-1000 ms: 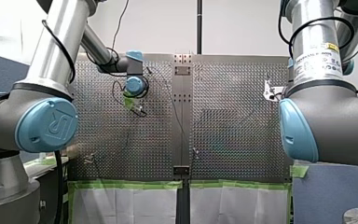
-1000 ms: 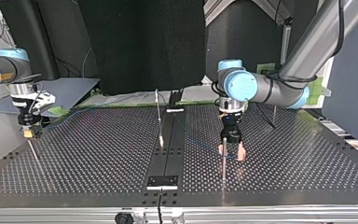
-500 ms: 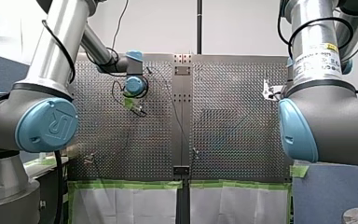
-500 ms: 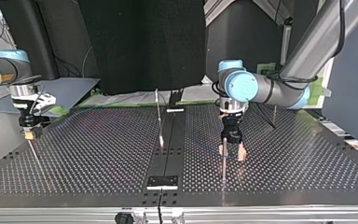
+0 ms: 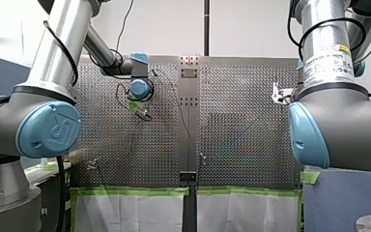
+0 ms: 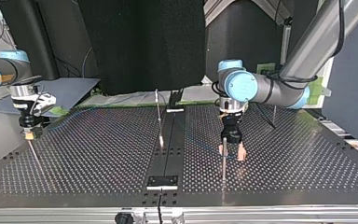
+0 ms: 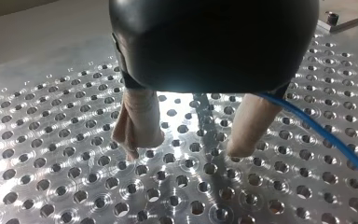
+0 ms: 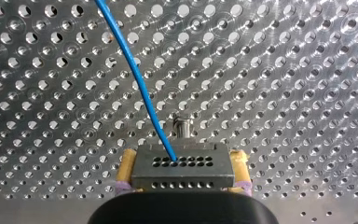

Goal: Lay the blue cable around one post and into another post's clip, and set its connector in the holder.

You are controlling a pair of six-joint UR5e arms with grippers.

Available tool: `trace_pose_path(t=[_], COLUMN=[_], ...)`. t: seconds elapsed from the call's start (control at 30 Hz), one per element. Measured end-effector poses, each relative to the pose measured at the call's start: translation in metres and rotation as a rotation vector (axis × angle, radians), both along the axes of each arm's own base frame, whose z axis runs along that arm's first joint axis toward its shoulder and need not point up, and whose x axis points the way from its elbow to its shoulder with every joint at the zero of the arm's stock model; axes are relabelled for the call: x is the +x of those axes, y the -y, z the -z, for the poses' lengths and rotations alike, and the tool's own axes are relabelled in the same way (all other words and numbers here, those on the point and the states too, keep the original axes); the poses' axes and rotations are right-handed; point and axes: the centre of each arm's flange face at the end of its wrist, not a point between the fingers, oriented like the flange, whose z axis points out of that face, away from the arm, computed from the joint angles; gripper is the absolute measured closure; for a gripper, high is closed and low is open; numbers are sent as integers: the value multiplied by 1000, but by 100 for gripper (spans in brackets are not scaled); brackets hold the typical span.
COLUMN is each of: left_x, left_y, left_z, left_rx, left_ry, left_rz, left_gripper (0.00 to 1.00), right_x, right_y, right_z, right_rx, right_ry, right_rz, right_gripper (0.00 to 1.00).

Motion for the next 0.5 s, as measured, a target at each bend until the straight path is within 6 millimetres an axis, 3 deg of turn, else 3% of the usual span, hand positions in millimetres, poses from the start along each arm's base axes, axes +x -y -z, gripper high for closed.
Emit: trace_pose_path(t=[0.1, 0.13, 0.17, 0.2, 0.27, 0.3, 0.33, 0.37, 0.5], left_x=[0, 0, 0, 0, 0, 0, 0, 0, 0], left_y=[0, 0, 0, 0, 0, 0, 0, 0, 0], left_z=[0, 0, 0, 0, 0, 0, 0, 0, 0], left_rx=[0, 0, 0, 0, 0, 0, 0, 0, 0], left_ry=[0, 0, 0, 0, 0, 0, 0, 0, 0], left_rz=[0, 0, 0, 0, 0, 0, 0, 0, 0], left_gripper=[0, 0, 0, 0, 0, 0, 0, 0, 0], right_x=[0, 0, 0, 0, 0, -1, -1, -1, -1], right_y=[0, 0, 0, 0, 0, 0, 0, 0, 0], right_z=[0, 0, 0, 0, 0, 0, 0, 0, 0], right_rx=[-1, -1, -1, -2, -1, -1, 0, 0, 5], right_ry=[0, 0, -1, -1, -1, -1, -1, -1, -1], right_rz=[2, 3, 3, 3, 4, 4, 4, 5, 6], right_gripper=[100, 95, 68, 68, 38, 38, 23, 1, 1])
